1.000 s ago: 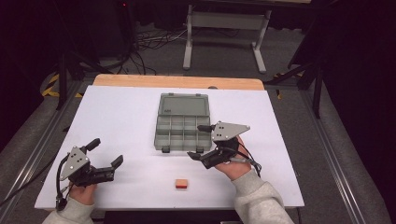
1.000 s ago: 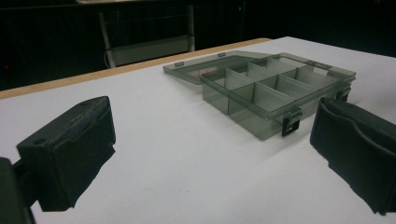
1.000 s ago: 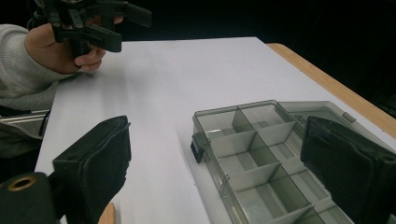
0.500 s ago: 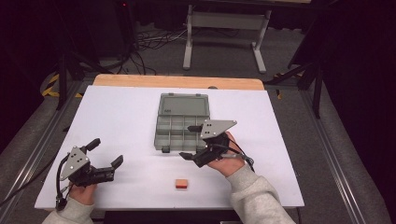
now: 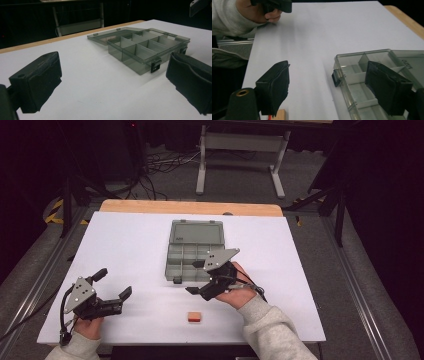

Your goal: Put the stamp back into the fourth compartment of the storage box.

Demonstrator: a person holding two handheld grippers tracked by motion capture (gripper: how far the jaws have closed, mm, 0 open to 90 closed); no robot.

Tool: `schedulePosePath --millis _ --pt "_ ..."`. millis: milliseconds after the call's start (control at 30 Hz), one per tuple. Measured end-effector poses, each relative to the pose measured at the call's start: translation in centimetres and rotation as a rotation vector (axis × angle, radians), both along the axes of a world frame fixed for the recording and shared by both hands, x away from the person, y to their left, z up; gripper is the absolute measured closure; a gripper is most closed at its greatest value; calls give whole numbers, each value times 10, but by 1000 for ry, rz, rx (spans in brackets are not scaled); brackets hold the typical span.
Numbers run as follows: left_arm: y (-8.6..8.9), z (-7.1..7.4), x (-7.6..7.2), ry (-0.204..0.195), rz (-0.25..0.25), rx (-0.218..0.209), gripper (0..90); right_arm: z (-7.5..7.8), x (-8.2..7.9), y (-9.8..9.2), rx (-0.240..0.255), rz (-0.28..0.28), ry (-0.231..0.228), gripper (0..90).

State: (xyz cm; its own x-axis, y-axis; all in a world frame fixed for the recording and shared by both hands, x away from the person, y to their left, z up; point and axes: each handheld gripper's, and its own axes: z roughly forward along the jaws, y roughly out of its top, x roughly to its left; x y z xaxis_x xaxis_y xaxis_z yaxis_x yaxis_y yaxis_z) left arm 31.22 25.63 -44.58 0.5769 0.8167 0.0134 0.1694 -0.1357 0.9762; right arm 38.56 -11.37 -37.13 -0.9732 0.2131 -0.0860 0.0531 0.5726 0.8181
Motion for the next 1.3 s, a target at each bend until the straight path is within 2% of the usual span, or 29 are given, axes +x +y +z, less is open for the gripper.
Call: schedulePosePath --millis 67,133,300,633,1300 --pt "0 0 0 1 0 -3 11 0 0 1 -24 12 19 224" --pt "-1 -1 0 2 -1 2 11 1 1 3 -69 19 40 225" --pt "-1 -1 0 1 -1 0 11 3 0 4 -98 49 71 233" --pt "-1 -1 0 0 1 0 11 0 -5 13 -225 89 98 200" --pt "-1 -1 0 0 1 0 11 -17 -15 27 -403 135 154 236"
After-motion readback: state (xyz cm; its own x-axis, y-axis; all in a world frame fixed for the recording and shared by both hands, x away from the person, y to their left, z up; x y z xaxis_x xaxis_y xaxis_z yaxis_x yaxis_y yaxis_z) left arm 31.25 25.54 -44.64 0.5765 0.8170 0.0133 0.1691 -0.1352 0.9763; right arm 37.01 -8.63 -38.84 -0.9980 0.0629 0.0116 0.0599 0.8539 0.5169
